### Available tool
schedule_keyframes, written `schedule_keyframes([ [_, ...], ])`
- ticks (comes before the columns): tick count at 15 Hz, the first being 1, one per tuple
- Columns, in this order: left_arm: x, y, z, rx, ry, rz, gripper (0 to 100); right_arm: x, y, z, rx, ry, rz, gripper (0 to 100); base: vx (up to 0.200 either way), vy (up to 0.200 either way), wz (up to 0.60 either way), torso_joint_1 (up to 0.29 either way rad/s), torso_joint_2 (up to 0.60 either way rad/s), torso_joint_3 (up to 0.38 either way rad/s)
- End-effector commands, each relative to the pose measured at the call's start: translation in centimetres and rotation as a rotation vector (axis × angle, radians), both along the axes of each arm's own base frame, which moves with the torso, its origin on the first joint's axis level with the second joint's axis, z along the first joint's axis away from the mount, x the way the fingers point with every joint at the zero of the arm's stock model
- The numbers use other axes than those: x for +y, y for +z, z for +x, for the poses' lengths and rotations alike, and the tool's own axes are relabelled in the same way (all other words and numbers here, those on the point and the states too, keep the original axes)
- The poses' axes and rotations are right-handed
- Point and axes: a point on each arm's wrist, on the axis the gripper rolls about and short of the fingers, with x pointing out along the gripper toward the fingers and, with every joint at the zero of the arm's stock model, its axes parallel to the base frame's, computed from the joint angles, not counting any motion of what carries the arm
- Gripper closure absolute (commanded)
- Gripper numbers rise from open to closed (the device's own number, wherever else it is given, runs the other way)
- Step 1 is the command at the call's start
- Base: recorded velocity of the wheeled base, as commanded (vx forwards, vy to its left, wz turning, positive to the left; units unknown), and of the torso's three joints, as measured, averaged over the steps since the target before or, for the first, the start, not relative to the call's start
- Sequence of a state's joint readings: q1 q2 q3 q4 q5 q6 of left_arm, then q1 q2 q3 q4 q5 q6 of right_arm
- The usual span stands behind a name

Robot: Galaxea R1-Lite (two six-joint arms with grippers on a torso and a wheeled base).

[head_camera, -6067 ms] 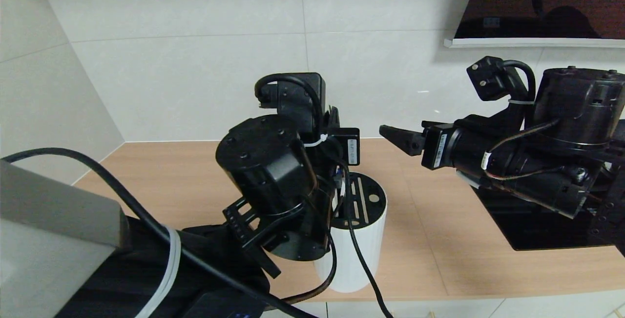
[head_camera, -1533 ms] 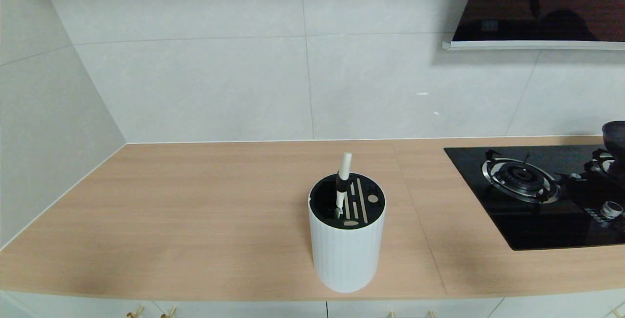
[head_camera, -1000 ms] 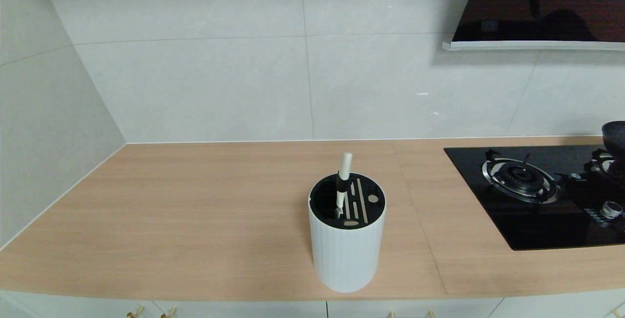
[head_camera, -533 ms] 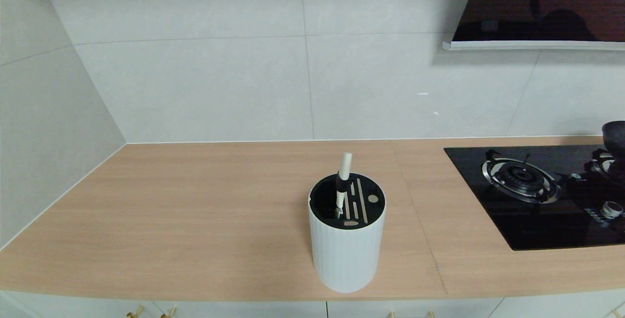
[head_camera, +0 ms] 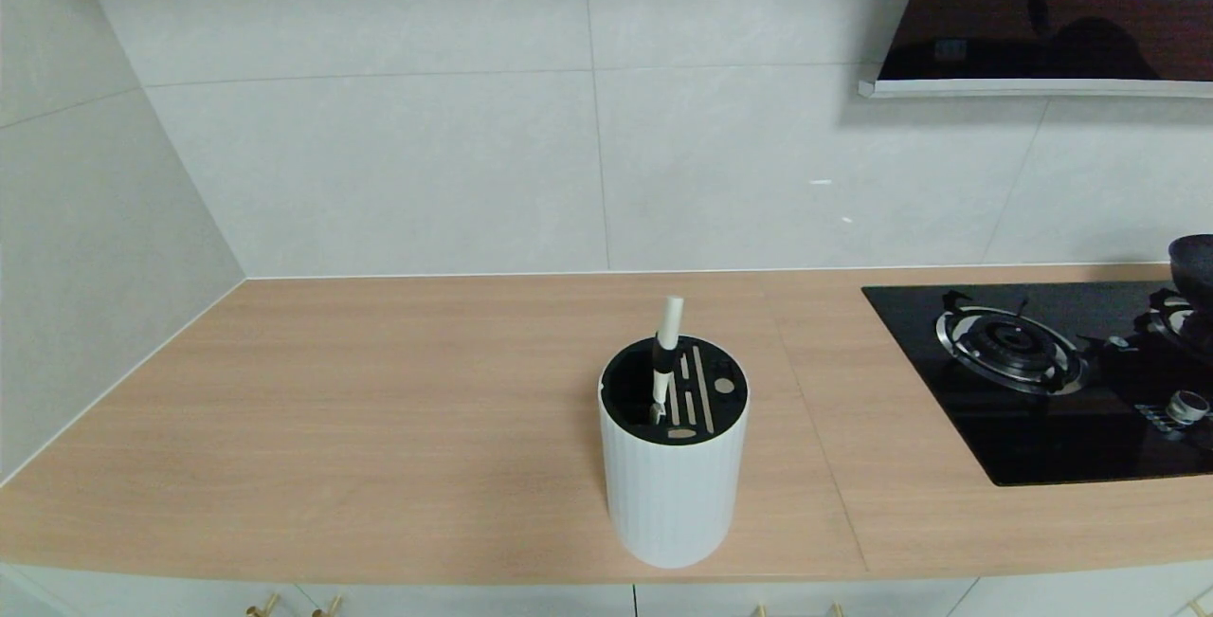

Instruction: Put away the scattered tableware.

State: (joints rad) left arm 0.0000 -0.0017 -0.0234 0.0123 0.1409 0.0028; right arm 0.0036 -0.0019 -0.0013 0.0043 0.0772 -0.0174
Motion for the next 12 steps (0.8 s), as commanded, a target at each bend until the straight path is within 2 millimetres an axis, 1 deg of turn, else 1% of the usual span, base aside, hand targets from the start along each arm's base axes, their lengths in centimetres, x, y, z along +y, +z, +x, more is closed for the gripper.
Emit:
schedule_keyframes([
  [1, 0.0, -0.05, 0.03, 0.006, 0.002, 0.02, 0, 0.0, -0.08, 0.02, 0.008, 0.0, -0.007, 0, 0.0, 0.0, 0.0, 0.0, 0.0, 0.0],
  [4, -0.2, -0.17, 0.09, 0.015, -0.091, 0.07, 0, 0.0, -0.05, 0.02, 0.006, -0.003, 0.011, 0, 0.0, 0.0, 0.0, 0.0, 0.0, 0.0],
  [7, -0.37, -0.57, 0.24, 0.025, -0.173, 0.06, 0, 0.0, -0.05, 0.02, 0.006, -0.003, 0.008, 0, 0.0, 0.0, 0.0, 0.0, 0.0, 0.0],
  [8, -0.37, -0.52, 0.24, 0.017, -0.17, -0.001, 0, 0.0, -0.05, 0.02, 0.006, -0.003, 0.008, 0, 0.0, 0.0, 0.0, 0.0, 0.0, 0.0],
  [12, -0.37, -0.53, 0.22, 0.015, -0.167, 0.007, 0, 0.0, -0.05, 0.02, 0.005, -0.003, 0.002, 0, 0.0, 0.0, 0.0, 0.0, 0.0, 0.0],
])
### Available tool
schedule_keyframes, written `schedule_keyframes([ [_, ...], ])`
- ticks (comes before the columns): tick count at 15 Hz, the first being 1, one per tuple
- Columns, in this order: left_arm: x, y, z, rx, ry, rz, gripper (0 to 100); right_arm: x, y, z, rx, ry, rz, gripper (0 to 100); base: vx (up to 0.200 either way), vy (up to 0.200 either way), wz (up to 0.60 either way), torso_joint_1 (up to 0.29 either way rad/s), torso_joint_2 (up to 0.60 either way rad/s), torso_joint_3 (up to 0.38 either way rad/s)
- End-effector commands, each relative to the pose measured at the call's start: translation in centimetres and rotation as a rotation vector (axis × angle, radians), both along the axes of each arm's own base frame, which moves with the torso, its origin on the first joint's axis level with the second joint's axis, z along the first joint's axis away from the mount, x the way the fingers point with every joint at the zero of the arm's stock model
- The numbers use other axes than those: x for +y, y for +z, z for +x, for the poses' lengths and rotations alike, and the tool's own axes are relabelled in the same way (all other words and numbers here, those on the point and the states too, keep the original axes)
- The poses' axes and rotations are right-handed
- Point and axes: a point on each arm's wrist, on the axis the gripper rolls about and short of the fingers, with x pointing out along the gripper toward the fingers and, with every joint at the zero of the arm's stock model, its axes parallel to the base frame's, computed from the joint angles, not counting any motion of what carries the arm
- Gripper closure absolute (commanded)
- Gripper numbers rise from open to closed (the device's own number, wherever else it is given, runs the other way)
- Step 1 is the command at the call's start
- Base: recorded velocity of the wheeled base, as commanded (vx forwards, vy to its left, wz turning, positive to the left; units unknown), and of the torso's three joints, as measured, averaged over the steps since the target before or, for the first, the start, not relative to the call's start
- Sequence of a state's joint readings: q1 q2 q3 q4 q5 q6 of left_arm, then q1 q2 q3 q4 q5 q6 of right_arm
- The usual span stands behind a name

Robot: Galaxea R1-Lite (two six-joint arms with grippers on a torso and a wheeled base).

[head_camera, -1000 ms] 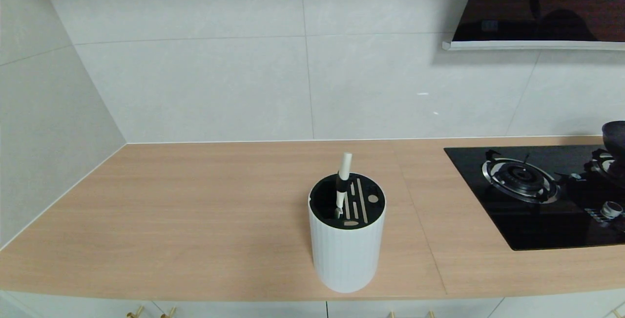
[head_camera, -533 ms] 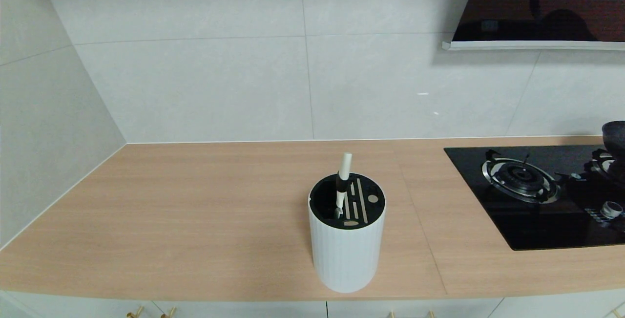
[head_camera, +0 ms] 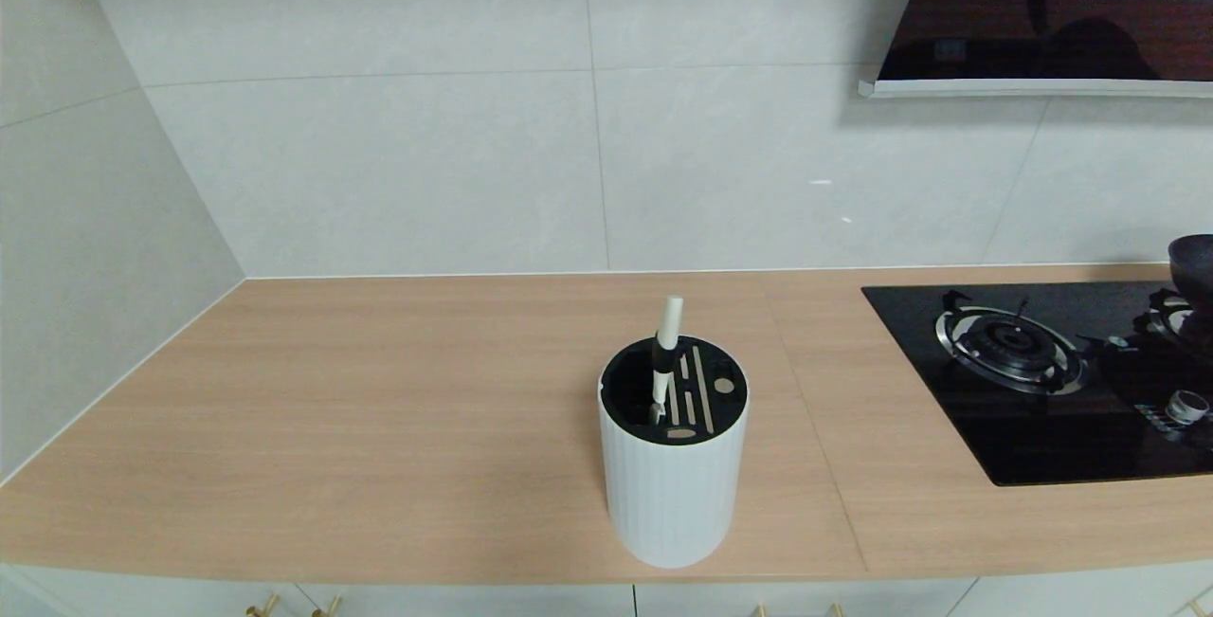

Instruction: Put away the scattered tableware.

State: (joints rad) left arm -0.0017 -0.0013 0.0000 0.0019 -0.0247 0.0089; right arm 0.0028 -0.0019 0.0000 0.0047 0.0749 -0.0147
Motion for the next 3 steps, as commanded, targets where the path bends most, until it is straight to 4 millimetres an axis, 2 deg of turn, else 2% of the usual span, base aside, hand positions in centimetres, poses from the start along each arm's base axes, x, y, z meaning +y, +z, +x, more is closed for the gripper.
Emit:
schedule_keyframes([
  [1, 0.0, 0.01, 0.01, 0.001, 0.0, 0.0, 0, 0.0, -0.01, 0.01, 0.003, 0.001, -0.001, 0, 0.0, 0.0, 0.0, 0.0, 0.0, 0.0],
  [3, 0.0, 0.01, 0.01, 0.001, 0.0, 0.0, 0, 0.0, -0.01, 0.01, 0.003, 0.001, -0.001, 0, 0.0, 0.0, 0.0, 0.0, 0.0, 0.0],
])
